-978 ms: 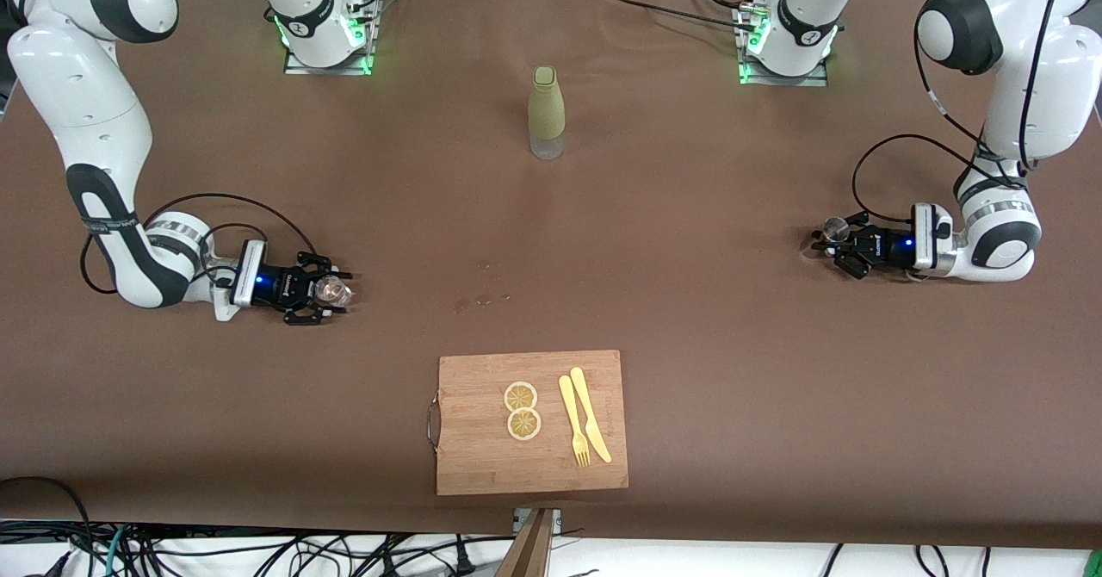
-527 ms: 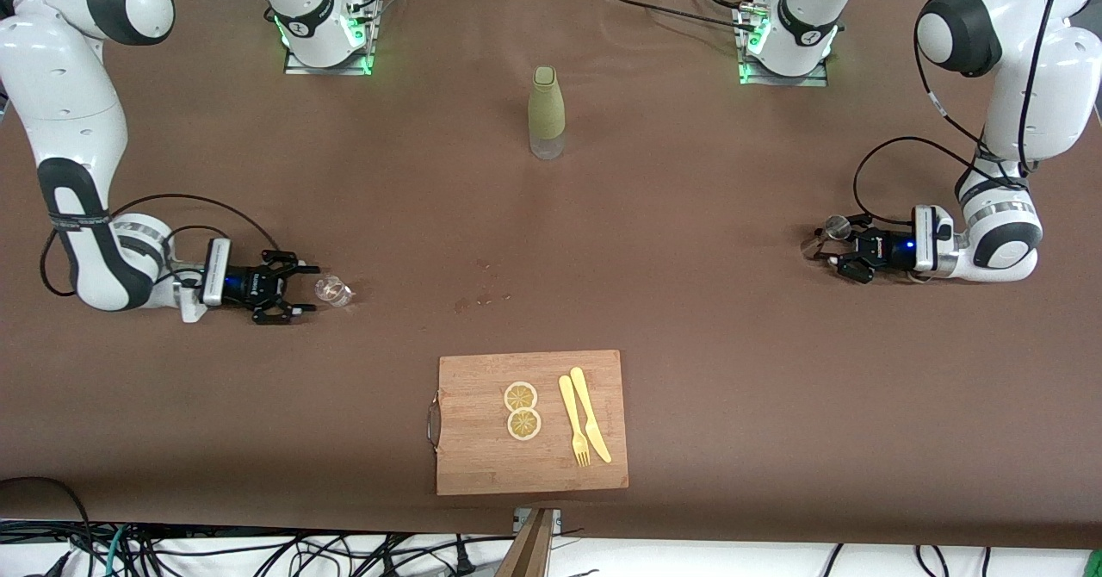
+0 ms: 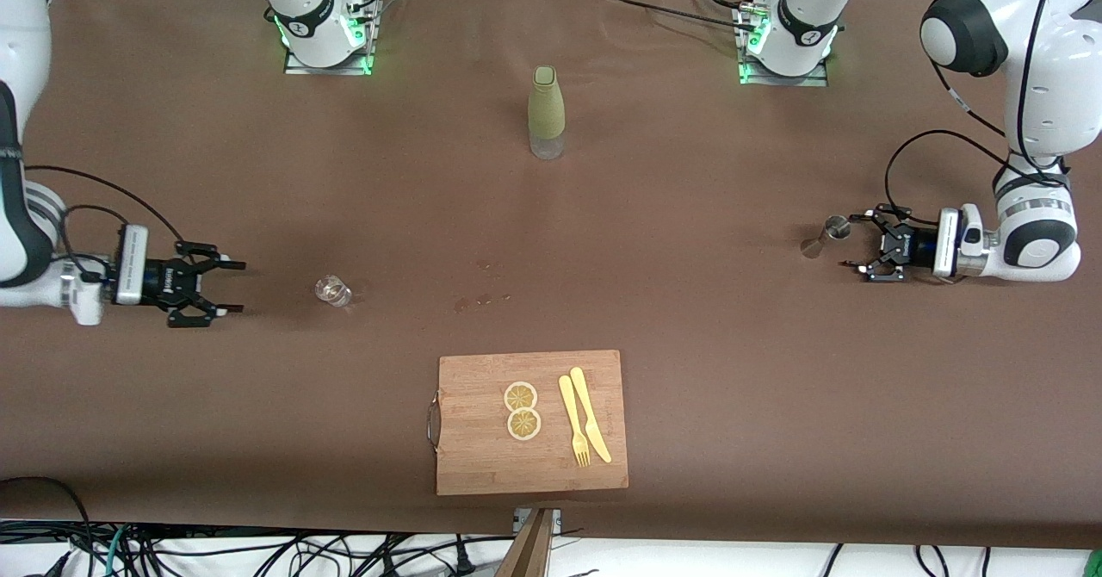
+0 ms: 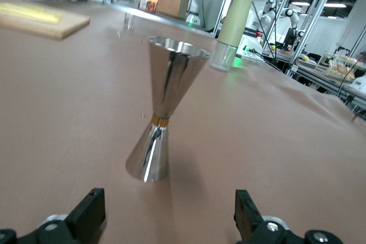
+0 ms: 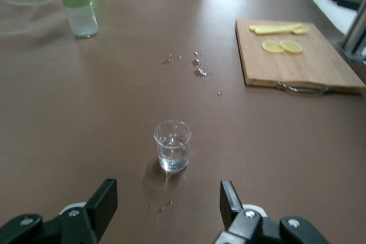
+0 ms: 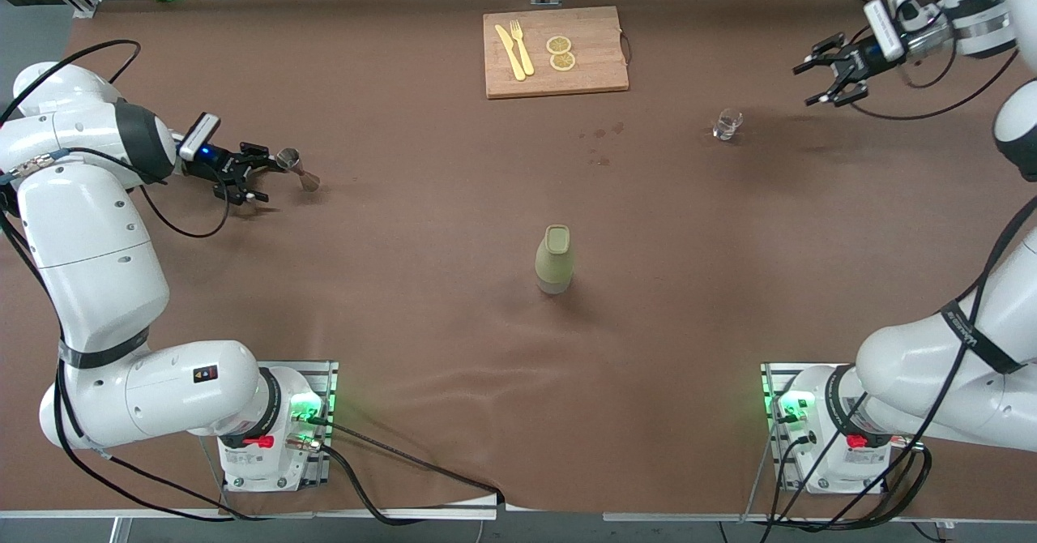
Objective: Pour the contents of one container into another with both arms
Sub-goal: 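Open both grippers, releasing the glass cup and the jigger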
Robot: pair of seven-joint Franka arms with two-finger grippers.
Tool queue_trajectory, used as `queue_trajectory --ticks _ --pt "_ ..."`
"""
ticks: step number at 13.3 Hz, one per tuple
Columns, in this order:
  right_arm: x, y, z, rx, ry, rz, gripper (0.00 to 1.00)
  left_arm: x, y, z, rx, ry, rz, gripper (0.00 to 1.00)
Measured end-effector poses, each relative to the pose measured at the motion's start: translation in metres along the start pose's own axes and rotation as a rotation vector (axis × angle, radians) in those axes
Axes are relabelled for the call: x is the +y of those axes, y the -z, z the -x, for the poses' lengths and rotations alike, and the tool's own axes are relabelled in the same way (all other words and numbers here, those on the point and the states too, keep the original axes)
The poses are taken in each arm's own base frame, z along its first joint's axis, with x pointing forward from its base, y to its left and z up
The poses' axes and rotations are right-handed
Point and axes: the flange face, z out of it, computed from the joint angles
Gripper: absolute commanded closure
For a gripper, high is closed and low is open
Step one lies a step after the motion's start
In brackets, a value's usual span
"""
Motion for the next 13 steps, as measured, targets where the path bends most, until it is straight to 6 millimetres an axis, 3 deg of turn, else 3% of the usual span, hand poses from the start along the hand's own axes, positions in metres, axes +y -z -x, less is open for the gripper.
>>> queue_trajectory --ticks 3,8,13 --pt "-0.015 0.02 -0.048 -0.144 -0.122 0.041 0.17 -0.008 0.026 -0.024 -0.1 0.204 0.02 0.0" --pt "-0.031 0.038 -0.15 -0.401 -0.384 0.081 0.15 -0.015 0.057 -0.07 -0.272 0.55 0.01 0.0" --pt "-0.042 0.042 -0.246 -0.638 -0.629 0.214 0.13 -0.014 0.09 -0.124 -0.426 0.803 -0.071 0.0"
